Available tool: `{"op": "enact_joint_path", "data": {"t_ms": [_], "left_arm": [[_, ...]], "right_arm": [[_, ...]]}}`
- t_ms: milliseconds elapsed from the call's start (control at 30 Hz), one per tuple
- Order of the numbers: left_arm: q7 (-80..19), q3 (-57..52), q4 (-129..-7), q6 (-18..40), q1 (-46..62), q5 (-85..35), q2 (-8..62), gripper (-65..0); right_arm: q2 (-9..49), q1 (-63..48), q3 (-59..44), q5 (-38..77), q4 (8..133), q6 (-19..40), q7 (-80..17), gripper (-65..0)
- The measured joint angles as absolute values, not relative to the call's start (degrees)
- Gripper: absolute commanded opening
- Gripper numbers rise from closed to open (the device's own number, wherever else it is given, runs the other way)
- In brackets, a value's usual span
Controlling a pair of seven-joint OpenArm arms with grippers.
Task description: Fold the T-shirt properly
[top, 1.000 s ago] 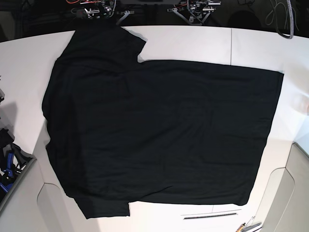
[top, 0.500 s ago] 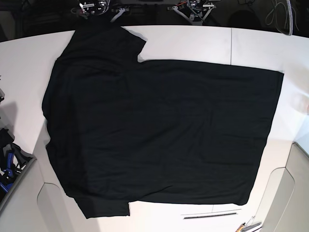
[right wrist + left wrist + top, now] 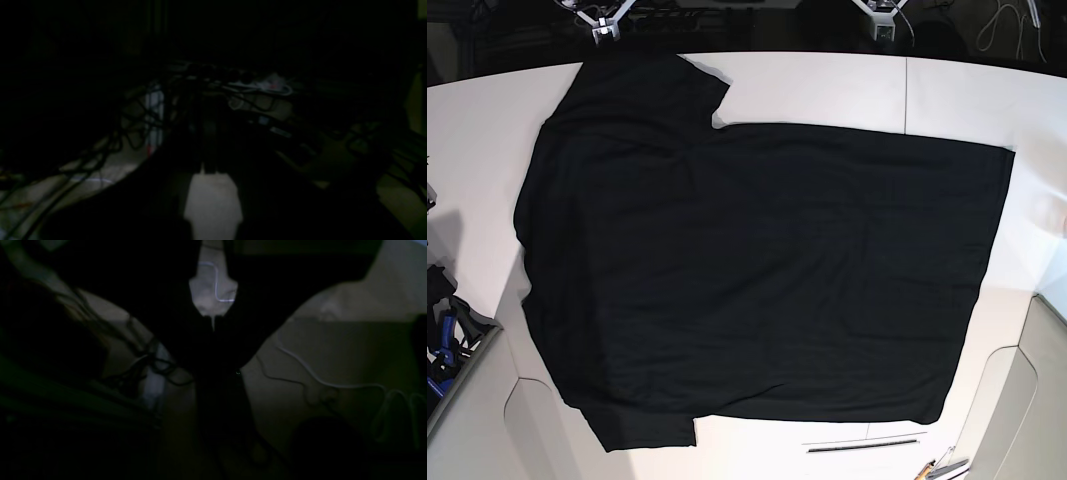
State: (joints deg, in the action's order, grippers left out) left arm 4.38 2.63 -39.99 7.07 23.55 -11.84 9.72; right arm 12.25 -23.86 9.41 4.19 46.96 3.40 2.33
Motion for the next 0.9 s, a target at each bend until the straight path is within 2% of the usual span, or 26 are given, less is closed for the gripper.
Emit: {"op": "enact_joint_path", "data": {"t_ms": [233,400,600,733,900], "left_arm": [[3.22,2.66,-54.65,7.38,36.07,-15.22,14.74,-65.0],[3.38,2.72,-66.15,11.66,44.05,-18.50,18.94,-65.0],[-0.14,2.26,-80.47,18.65,54.02,-21.82,23.38,-65.0],[-0.86,-2.61,-90.06,25.08,58.83,-23.94,25.28,-65.0],[-12.95,-11.42,-100.01,35.48,61.34,-31.35,25.36,-65.0]], "right_arm": [[14.24,-35.38,9.39,4.47,60.95,3.49,2.68,-65.0],[15.84,-44.14,9.41,6.35,69.82,3.27,2.02,-65.0],[17.39,-51.46,7.40,6.35,82.17,3.40,1.93,-65.0],[18.24,-57.43,3.36,10.04,91.83,3.29,0.99,-65.0],[18.06,-62.06,-2.11,16.36,102.52,4.93,-0.12,-65.0]]}}
